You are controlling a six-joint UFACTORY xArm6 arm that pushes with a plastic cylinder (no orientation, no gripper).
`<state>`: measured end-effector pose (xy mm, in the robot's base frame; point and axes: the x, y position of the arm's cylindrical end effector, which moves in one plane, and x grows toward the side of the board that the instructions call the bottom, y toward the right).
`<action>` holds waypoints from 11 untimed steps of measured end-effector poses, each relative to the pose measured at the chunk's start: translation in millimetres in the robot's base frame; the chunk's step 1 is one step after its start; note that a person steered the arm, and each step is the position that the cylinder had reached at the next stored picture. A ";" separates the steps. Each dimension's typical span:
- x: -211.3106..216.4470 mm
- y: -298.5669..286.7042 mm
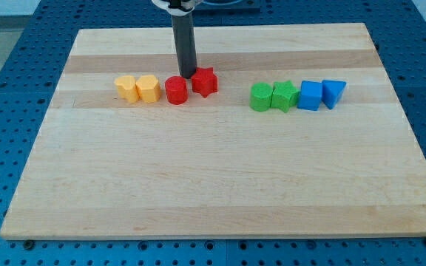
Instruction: Move the red star slightly into the right side of the red circle
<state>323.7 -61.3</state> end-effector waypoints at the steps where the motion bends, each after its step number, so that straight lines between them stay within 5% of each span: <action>1: -5.2 11.4; 4: -4.7 67.3; 11: 61.7 47.2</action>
